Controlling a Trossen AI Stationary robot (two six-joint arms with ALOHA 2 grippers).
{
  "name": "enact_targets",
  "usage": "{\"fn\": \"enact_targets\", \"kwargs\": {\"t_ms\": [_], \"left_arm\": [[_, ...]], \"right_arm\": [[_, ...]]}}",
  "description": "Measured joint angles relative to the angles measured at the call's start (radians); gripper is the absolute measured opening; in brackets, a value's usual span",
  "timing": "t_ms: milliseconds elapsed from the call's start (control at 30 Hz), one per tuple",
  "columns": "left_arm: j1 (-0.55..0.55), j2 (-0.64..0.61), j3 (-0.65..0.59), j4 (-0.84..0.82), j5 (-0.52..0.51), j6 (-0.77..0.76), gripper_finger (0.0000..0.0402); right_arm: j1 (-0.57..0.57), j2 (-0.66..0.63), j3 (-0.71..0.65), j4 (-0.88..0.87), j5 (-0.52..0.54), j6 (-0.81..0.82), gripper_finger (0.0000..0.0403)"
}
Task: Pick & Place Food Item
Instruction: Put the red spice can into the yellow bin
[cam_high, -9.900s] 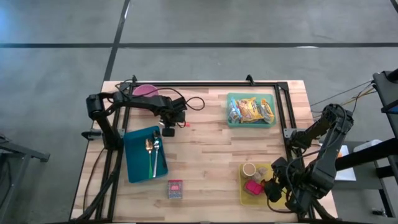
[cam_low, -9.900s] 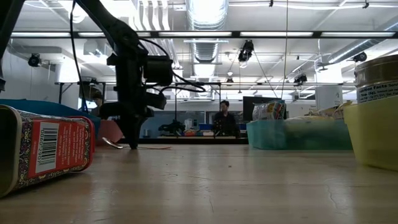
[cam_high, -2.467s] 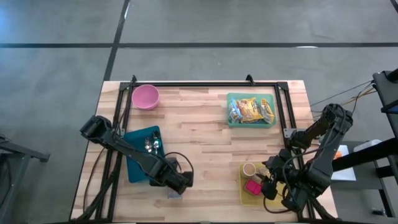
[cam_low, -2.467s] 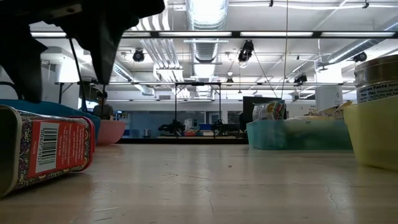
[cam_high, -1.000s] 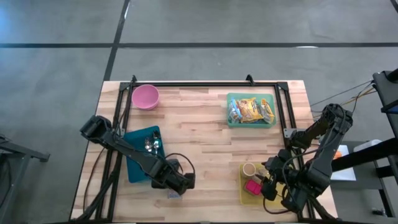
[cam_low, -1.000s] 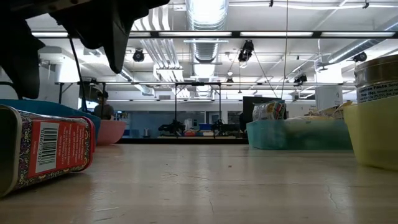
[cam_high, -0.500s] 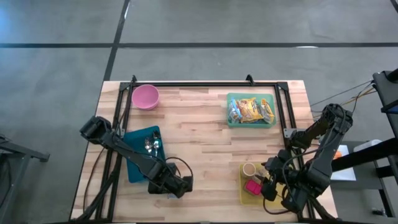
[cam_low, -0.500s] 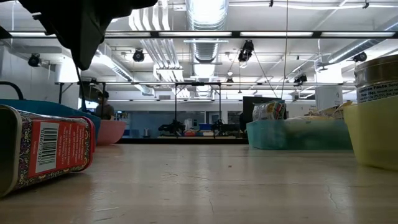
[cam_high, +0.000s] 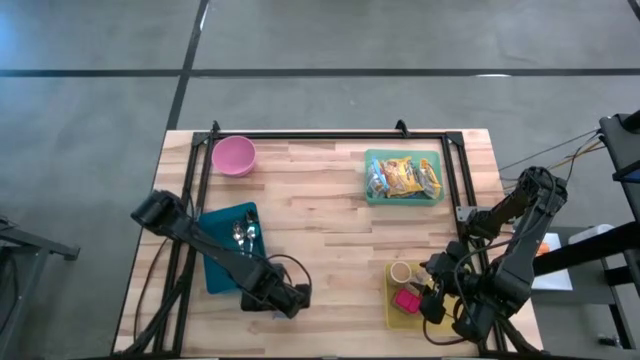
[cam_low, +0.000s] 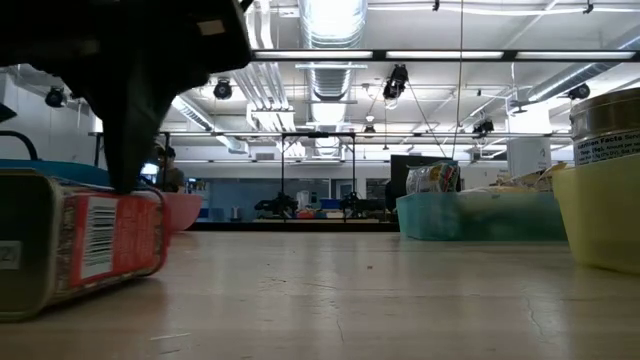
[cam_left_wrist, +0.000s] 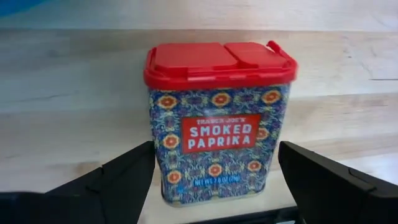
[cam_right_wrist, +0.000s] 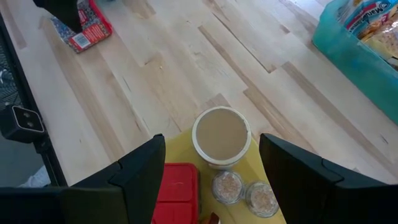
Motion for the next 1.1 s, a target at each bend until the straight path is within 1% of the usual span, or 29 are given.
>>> {"fn": "enact_targets", "kwargs": {"t_ms": [167, 367, 700, 867, 1100], "left_arm": [[0.001, 0.031, 0.005, 0.039, -0.006, 0.007, 0.0345], [0.001, 0.069, 0.005, 0.042, 0.054, 0.015, 0.0345], [0.001, 0.07, -0.006, 0.038, 0.157, 0.005, 0.0345], [0.001, 0.07, -0.016, 0.04, 0.158, 0.003, 0.0345], [0.001, 0.07, -0.017, 0.042, 0.121, 0.008, 0.0345]], "right_arm": [[0.0, 0.0, 0.0, 0.002, 0.0, 0.0, 0.0256], [0.0, 0.0, 0.0, 0.002, 0.0, 0.0, 0.0256], [0.0, 0.0, -0.001, 0.004, 0.0, -0.014, 0.0256], [0.0, 0.0, -0.001, 0.007, 0.0, -0.019, 0.0256], [0.0, 0.0, -0.002, 0.01, 0.0, -0.026, 0.0256]]}}
